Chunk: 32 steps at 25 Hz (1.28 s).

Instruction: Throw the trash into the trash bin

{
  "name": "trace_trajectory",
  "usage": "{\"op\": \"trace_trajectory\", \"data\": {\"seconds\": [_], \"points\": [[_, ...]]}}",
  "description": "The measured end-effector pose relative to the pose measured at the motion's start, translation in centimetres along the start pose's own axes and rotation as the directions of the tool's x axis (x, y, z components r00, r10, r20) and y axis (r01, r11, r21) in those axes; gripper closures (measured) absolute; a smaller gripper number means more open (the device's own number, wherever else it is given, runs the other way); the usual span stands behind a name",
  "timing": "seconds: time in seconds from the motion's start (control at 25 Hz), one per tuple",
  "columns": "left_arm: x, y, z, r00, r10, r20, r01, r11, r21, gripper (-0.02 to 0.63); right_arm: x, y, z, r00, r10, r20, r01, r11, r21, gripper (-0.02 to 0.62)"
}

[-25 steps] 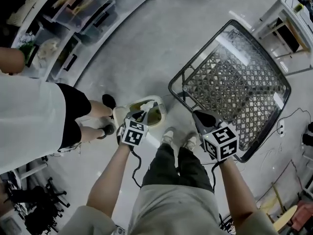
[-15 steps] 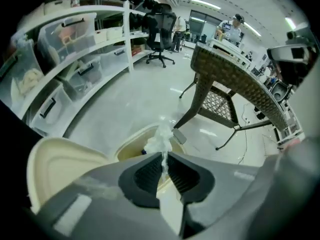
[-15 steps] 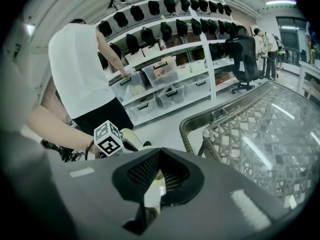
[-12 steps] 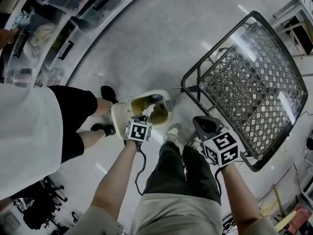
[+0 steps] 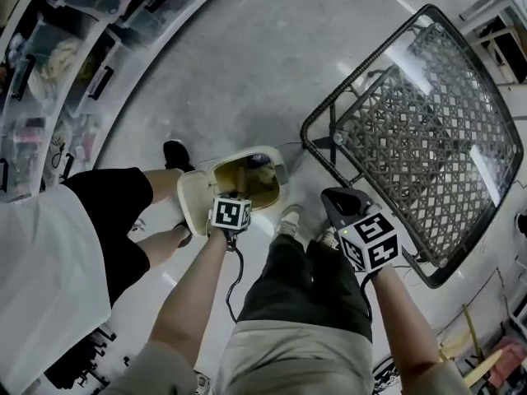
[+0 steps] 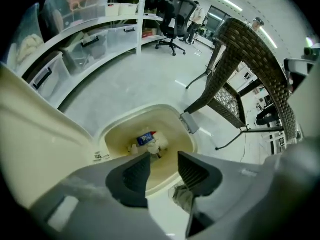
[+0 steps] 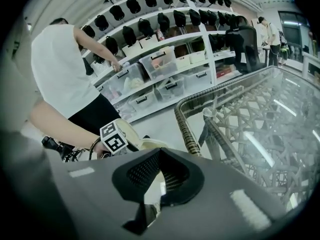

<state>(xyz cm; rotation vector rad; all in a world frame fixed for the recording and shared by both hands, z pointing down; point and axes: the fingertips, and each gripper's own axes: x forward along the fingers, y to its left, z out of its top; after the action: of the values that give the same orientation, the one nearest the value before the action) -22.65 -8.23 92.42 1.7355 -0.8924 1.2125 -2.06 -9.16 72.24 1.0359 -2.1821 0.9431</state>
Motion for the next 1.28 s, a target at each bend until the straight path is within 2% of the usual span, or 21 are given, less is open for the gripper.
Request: {"op": "trace_trajectory", "data": {"seconds": [0.24, 0.32, 0.44, 0.56, 0.64, 0.76, 0.88, 1.08, 1.16, 1.28], "points": [[-5.1, -1.7, 3.0, 0.994, -0.021, 0.11, 0.025, 0.999, -0.042, 0.451, -4.0, 0.5, 3.3, 0.999, -0.022, 0.048, 0.022, 1.0, 0.001, 0.591], [-7.3, -2.2, 4.5, 0.988, -0.024, 0.151, 0.029, 0.999, -0.026, 0.512, -5.8, 0.8, 5.1, 0.997, -0.033, 0.076, 0.033, 0.999, -0.001, 0.591], [-11.5, -2.9, 7.9, 0.974, -0.023, 0.224, 0.022, 1.0, 0.009, 0.519, -9.0, 1.3, 8.3, 0.99, -0.054, 0.13, 0.055, 0.998, -0.006, 0.591], [-15.6, -3.7, 10.6, 0.959, -0.014, 0.282, 0.001, 0.999, 0.043, 0.578, -12.1, 2.0, 10.6, 0.98, -0.073, 0.187, 0.077, 0.997, -0.012, 0.591], [-18.1, -5.0, 12.4, 0.946, -0.025, 0.324, -0.001, 0.997, 0.081, 0.589, -14.2, 2.1, 11.3, 0.967, -0.092, 0.236, 0.097, 0.995, -0.01, 0.591], [-21.8, -8.3, 15.4, 0.915, -0.037, 0.402, -0.046, 0.98, 0.195, 0.597, -18.1, 1.9, 11.8, 0.939, -0.123, 0.32, 0.13, 0.991, -0.001, 0.591], [-26.7, -11.8, 18.6, 0.876, -0.041, 0.481, -0.141, 0.931, 0.336, 0.597, -22.7, 2.4, 13.3, 0.903, -0.15, 0.402, 0.159, 0.987, 0.01, 0.591], [-35.7, -17.4, 22.4, 0.797, -0.114, 0.593, -0.185, 0.889, 0.419, 0.603, -30.0, 3.8, 16.1, 0.854, -0.186, 0.486, 0.227, 0.974, -0.027, 0.591], [-38.9, -19.5, 23.4, 0.771, -0.131, 0.623, -0.219, 0.865, 0.452, 0.603, -33.0, 4.2, 17.0, 0.822, -0.202, 0.532, 0.26, 0.965, -0.035, 0.591], [-43.9, -23.4, 24.6, 0.717, -0.183, 0.673, -0.258, 0.827, 0.5, 0.603, -38.0, 4.7, 18.3, 0.749, -0.23, 0.621, 0.313, 0.949, -0.025, 0.591]]}}
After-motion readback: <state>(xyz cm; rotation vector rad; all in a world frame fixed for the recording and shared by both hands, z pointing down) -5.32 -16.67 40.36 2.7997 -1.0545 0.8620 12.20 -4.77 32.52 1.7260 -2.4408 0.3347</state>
